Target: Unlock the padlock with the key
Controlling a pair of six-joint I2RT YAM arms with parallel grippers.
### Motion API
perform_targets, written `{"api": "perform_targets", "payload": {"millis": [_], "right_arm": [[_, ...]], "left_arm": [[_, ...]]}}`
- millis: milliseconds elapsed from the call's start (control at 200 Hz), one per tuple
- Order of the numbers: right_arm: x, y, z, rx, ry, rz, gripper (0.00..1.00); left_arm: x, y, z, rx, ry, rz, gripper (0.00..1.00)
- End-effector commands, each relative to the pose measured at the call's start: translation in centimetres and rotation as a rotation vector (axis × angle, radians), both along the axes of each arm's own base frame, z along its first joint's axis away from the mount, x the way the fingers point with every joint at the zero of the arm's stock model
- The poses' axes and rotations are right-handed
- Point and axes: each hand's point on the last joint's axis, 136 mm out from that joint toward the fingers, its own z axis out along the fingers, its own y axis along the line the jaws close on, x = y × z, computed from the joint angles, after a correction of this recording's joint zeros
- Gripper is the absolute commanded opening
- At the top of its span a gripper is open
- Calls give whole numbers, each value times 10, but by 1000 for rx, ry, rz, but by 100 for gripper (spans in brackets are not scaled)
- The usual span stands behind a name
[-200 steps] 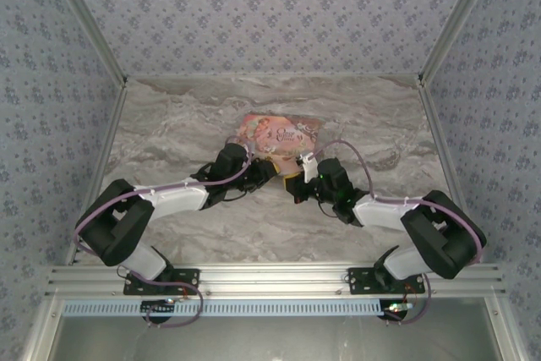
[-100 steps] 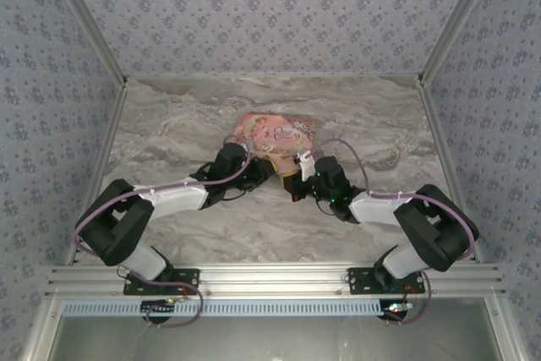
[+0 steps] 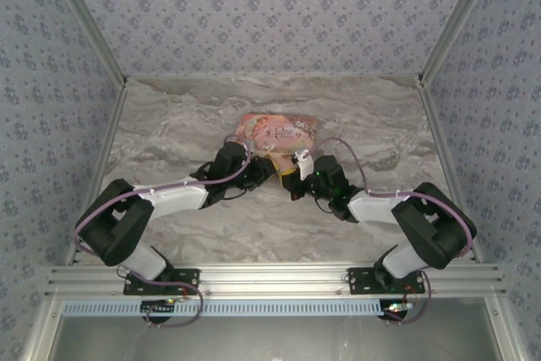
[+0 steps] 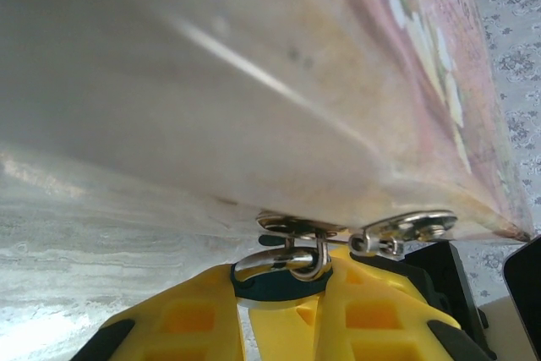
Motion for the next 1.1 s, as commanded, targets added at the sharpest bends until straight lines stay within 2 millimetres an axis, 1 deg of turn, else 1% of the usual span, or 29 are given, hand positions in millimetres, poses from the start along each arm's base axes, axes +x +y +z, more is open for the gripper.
{"api": "perform_targets", "payload": {"millis": [0,150,295,355,465,520,680,844,949,1099], "right_arm": [[16,29,76,179,-168,53,0],[14,39,94,224,-180,75,0],[13,39,99,252,-172,74,0],[12,39,98,252,-165,74,0],[10,35,85,216,-134,66,0],[9,32,78,200,-122,52,2],[3,14,48,137,-77,-2,10],[-7,-3,23,74,-42,-37,13],[-13,-13,16,56,-36,-58,16],[-21,-24,14,35,-42,-72,25]], "left_arm": [[-30,-31,21,-102,37,-173,18],[-30,-32,19,-101,41,-175,18],[-31,-33,16,-100,47,-177,18],[-30,-33,15,-99,50,-175,18],[-30,-32,15,-95,46,-170,18],[-29,-32,14,-90,44,-166,18],[-27,-29,10,-81,51,-152,18],[-25,-27,8,-74,52,-142,18],[-25,-26,5,-69,56,-138,18],[-24,-26,3,-67,58,-134,18]]}}
